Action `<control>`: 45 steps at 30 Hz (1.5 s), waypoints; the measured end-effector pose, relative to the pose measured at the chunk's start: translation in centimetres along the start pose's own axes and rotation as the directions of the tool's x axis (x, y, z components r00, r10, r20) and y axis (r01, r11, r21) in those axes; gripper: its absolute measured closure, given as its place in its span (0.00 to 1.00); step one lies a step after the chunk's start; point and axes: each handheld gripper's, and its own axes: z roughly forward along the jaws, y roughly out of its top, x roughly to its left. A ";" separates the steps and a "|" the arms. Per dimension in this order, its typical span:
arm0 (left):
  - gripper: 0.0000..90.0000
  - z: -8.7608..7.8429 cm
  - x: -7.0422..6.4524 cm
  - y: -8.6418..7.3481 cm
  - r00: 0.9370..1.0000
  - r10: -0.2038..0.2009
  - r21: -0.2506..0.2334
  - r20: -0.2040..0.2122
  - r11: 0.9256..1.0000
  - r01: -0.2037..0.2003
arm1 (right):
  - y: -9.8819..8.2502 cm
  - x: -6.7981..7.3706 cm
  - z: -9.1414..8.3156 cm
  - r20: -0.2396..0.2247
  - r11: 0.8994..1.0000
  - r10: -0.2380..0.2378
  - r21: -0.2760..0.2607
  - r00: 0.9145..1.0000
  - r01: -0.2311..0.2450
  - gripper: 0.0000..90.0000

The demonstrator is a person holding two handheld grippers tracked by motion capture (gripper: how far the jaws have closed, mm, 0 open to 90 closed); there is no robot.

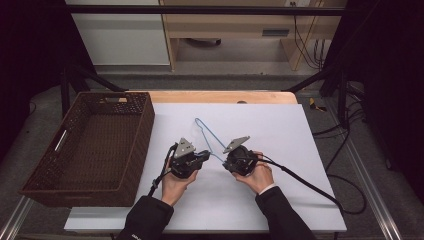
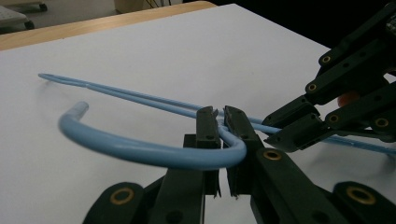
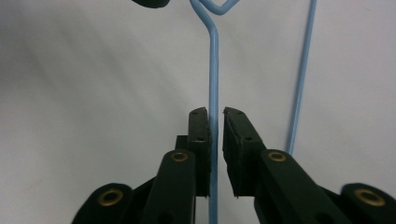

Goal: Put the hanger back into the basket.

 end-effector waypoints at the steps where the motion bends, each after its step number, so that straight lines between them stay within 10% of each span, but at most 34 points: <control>1: 0.95 0.0 0.0 0.0 1.000 0.001 0.000 -0.002 1.000 -0.001 | 0.0 0.1 0.0 0.003 1.000 0.006 0.001 1.000 -0.006 0.96; 8: 0.94 0.0 -0.2 0.0 1.000 0.014 -0.002 -0.003 1.000 -0.014 | 0.0 0.0 -0.1 0.007 1.000 -0.011 0.004 1.000 0.011 0.97; 16: 0.57 -1.5 -0.2 0.7 0.998 0.060 0.000 -0.002 0.998 -0.060 | -0.1 -1.1 -1.8 -0.021 0.999 -0.013 -0.033 1.000 0.013 0.97; 28: 0.25 -5.5 -0.4 0.8 0.976 0.217 0.041 -0.022 0.976 -0.216 | -0.5 -2.8 -6.4 -0.168 0.996 -0.041 -0.088 0.985 0.026 0.97; 29: 0.23 -6.2 -0.5 0.8 0.965 0.262 0.065 -0.026 0.963 -0.260 | -0.7 -2.9 -7.2 -0.202 0.995 -0.051 -0.090 0.978 0.033 0.97; 37: 0.16 -7.9 -0.8 1.3 0.933 0.359 0.093 -0.026 0.930 -0.355 | -1.2 -2.8 -8.5 -0.307 0.994 -0.081 -0.090 0.948 0.056 0.97; 43: 0.15 -8.2 -1.9 1.7 0.875 0.484 0.138 -0.019 0.868 -0.477 | -1.4 -2.0 -8.6 -0.387 0.994 -0.098 -0.083 0.917 0.071 0.97; 45: 0.16 -8.1 -2.1 1.7 0.870 0.493 0.138 -0.013 0.862 -0.487 | -1.5 -1.9 -8.6 -0.396 0.993 -0.103 -0.088 0.913 0.073 0.97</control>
